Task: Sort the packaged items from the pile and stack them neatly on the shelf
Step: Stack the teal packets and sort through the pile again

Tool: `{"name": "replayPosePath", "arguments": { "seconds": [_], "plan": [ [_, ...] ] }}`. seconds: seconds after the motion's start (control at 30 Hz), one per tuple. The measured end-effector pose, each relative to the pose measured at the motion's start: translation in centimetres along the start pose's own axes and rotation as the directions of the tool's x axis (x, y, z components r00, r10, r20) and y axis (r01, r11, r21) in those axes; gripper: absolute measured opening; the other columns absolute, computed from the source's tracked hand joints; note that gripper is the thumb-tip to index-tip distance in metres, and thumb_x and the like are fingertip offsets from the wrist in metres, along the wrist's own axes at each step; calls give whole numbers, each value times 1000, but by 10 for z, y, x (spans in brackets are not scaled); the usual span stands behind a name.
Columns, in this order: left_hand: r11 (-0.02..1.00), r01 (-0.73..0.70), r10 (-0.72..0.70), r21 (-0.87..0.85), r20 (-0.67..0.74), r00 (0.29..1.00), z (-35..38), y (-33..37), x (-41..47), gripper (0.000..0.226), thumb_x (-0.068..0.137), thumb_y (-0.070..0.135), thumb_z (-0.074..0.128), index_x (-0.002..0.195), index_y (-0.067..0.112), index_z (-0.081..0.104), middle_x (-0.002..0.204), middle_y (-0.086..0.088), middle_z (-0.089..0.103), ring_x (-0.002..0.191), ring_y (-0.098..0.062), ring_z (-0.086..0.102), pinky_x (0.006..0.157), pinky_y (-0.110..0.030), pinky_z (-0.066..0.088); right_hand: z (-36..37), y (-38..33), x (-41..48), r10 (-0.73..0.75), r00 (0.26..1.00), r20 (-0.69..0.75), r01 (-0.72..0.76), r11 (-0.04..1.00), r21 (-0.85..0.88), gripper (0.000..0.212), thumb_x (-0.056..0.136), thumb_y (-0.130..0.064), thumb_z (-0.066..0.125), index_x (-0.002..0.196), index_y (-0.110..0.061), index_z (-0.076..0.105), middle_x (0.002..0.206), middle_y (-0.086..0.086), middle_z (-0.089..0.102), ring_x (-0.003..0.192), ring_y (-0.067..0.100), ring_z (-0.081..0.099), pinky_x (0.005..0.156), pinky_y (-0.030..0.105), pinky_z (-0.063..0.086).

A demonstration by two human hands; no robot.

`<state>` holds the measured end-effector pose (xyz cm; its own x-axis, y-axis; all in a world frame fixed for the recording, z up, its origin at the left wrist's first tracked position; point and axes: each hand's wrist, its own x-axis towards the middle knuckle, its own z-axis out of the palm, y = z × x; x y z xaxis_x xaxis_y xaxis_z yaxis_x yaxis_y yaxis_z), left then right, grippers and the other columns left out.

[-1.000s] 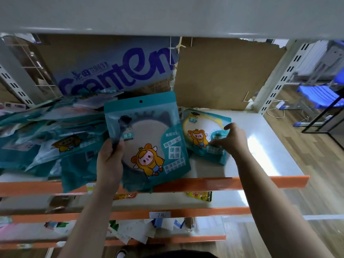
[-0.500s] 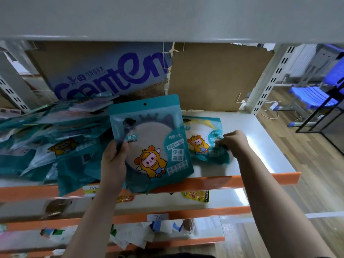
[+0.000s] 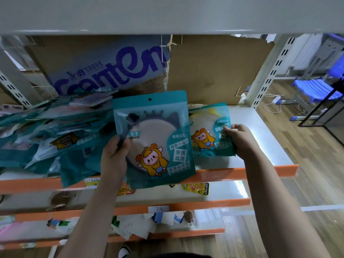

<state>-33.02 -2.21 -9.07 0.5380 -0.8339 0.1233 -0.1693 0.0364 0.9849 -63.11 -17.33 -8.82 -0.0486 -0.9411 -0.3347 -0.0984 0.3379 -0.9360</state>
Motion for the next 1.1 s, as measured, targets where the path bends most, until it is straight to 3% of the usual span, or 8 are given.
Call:
{"name": "replayPosePath", "arguments": {
  "seconds": [0.1,0.27,0.37,0.5,0.7,0.87,1.0,1.1],
  "plan": [
    [995,-78,78,59,-13,997,-1,8,-1,23,85,36,50,82,14,55,67,-11,45,64,-18,42,64,-35,30,1,-2,-9,-88,993,-80,93,993,68,29,98,-15,55,122,-2,47,97,12,62,74,22,64,49,28,56],
    [991,-133,133,13,-52,990,-11,22,10,33,82,48,53,83,15,56,67,3,48,68,-22,45,66,-36,31,11,-10,-29,-207,971,-120,224,962,158,21,99,-16,49,115,-10,62,106,13,69,89,29,70,73,43,60],
    [993,-112,108,-30,-123,987,-31,30,15,18,81,45,56,79,28,63,74,-10,53,71,-25,49,68,-38,33,30,-20,-44,-261,956,-138,282,945,165,21,99,-13,48,98,-20,67,96,6,70,85,25,69,72,40,58],
    [994,-100,91,-36,-201,975,-75,37,16,14,83,37,55,79,26,63,77,-8,61,78,-29,56,71,-38,36,72,-26,-55,-269,948,-171,301,932,204,25,100,-13,44,116,-8,64,98,5,68,88,20,65,70,30,51],
    [994,-71,42,-84,-299,953,-181,23,10,11,88,29,59,80,31,66,73,10,60,75,-18,53,73,-39,40,170,-17,-103,-407,901,-150,425,898,118,24,101,-27,44,87,-17,61,74,-3,56,68,11,53,62,25,43],
    [995,-97,88,-9,-337,938,-294,11,2,9,90,28,58,93,24,66,87,2,66,85,-22,60,75,-42,45,272,-5,-152,-524,835,-167,539,840,59,23,98,-26,44,76,-21,50,67,-4,45,61,11,44,53,24,33],
    [992,-84,111,89,-355,928,-383,0,-5,10,95,20,56,93,23,65,85,5,66,79,-13,60,67,-29,45,348,3,-192,-563,804,-194,584,809,71,23,98,-23,44,75,-20,48,65,-5,41,57,5,38,52,24,27],
    [992,-26,71,126,-368,927,-444,-11,-8,11,93,32,55,93,28,65,91,1,69,87,-22,64,73,-47,53,404,9,-220,-523,828,-200,548,831,97,21,99,-28,45,79,-26,50,73,-8,48,63,3,44,59,23,33]
  ]
}}
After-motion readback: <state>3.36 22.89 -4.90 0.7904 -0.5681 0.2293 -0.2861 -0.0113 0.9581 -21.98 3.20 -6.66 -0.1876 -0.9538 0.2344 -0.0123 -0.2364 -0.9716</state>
